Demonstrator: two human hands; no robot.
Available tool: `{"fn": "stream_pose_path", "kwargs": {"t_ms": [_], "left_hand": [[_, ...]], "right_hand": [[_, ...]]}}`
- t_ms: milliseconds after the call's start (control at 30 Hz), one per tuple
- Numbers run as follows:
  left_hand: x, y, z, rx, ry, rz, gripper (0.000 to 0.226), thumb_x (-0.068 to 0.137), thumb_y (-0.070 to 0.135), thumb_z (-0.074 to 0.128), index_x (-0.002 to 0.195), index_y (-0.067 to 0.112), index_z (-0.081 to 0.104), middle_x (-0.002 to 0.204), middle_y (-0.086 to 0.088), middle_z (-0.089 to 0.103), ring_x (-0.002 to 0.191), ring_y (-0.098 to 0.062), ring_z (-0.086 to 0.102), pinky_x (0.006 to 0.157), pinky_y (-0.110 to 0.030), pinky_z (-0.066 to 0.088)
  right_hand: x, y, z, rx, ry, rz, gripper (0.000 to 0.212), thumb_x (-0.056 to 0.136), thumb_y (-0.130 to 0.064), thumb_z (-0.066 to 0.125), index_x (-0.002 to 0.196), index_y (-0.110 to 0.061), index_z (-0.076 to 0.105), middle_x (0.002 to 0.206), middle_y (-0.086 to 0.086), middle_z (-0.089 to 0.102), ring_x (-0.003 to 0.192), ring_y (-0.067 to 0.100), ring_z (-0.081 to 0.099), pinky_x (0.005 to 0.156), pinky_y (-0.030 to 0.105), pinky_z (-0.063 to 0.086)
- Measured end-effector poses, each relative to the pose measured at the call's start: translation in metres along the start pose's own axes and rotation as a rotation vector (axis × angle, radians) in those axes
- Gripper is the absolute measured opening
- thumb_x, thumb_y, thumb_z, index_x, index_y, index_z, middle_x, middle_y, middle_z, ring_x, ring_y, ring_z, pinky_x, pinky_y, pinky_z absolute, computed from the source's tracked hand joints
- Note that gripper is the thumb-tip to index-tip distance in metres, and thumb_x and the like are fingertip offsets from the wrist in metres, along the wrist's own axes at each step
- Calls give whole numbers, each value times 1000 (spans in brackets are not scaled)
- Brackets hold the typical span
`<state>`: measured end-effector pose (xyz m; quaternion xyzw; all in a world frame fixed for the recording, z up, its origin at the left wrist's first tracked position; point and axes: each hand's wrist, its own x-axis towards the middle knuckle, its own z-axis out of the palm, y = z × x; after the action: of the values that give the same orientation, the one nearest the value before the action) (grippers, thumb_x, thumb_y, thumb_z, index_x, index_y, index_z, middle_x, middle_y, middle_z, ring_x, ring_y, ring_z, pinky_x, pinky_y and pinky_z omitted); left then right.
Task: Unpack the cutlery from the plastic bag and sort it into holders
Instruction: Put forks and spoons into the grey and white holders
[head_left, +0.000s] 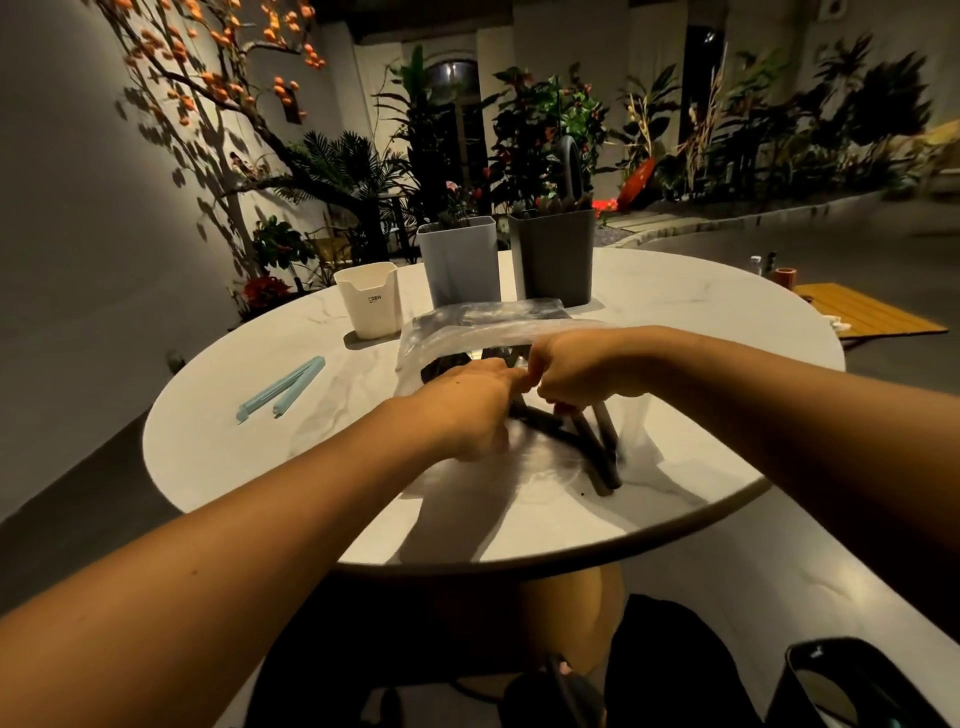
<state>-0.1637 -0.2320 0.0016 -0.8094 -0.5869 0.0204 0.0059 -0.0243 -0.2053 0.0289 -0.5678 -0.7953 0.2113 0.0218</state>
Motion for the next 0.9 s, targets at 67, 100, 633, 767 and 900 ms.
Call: {"fn": "stream_pose_path", "kwargs": {"t_ms": [67,100,633,767,900], "left_hand": [[-1,6,-1,15,-69,43,69,95,16,62,155,28,30,154,-4,36,135,-26,43,109,-35,38],[-3,10,-1,13,-95,58,66,96,14,59,155,29,33,154,-3,37,134,-26,44,109,-35,40],[-14,5,0,41,-93,-31,50,93,12,57,142,20,50,136,-8,54,117,-27,55,98,-38,50],[-13,-5,0,50,-62,-57,43,91,12,61,133,14,51,127,-10,54,112,-26,53,92,-33,46],[-15,-7,0,90,-106,-65,33,92,15,63,123,9,52,115,-11,54,105,-25,52,80,-29,42]], "right_hand": [[-8,6,-4,-74,-25,39,14,96,-5,55,107,-2,64,91,9,67,74,15,68,61,23,56],[-14,9,-6,-116,-24,54,7,96,-6,57,92,-4,63,79,6,64,61,13,64,51,20,50],[-5,12,28,-169,154,105,32,87,-47,68,77,-21,53,74,-1,55,69,12,49,69,29,45],[2,8,29,-191,127,85,27,90,-32,64,71,-20,51,75,1,57,69,13,51,64,29,42],[4,8,29,-307,89,65,17,91,-30,63,86,-20,50,78,1,54,80,19,54,70,31,43]]}}
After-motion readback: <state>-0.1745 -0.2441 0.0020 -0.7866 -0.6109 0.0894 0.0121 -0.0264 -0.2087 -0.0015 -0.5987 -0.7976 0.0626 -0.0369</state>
